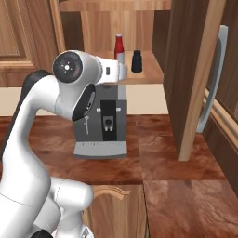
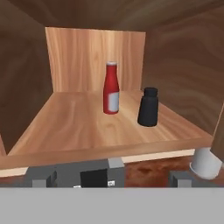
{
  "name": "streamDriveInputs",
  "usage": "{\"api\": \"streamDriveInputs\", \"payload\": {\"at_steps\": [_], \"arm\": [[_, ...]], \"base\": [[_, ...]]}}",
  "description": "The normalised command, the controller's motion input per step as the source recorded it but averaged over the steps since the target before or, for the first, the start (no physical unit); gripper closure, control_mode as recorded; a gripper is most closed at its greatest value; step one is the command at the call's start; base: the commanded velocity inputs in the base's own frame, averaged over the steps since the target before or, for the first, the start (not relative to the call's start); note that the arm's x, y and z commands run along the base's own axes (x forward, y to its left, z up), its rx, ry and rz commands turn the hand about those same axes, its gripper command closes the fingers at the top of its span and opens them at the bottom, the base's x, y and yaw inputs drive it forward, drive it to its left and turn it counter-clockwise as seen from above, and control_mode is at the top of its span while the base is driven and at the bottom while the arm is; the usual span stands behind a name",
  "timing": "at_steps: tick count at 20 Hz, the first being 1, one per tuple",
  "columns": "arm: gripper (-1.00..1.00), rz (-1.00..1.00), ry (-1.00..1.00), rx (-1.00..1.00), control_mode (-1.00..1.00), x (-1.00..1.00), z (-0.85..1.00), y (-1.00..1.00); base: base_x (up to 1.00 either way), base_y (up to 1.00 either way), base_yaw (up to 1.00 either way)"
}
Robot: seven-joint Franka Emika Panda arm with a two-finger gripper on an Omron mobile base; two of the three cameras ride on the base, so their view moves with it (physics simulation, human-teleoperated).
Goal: Collect the turmeric, ketchup, and shaker from the cabinet and place them next to the stove.
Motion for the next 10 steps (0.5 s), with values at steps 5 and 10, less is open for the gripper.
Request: {"api": "streamDriveInputs", "payload": {"at_steps": [5, 10], "arm": [[-1.0, 0.0, -0.15, 0.02, -1.0, 0.09, 0.22, -0.03], [-1.0, 0.0, -0.03, 0.01, -1.0, 0.04, 0.05, -0.05]], "base": [[0.0, 0.0, 0.0], [0.0, 0.0, 0.0]]}}
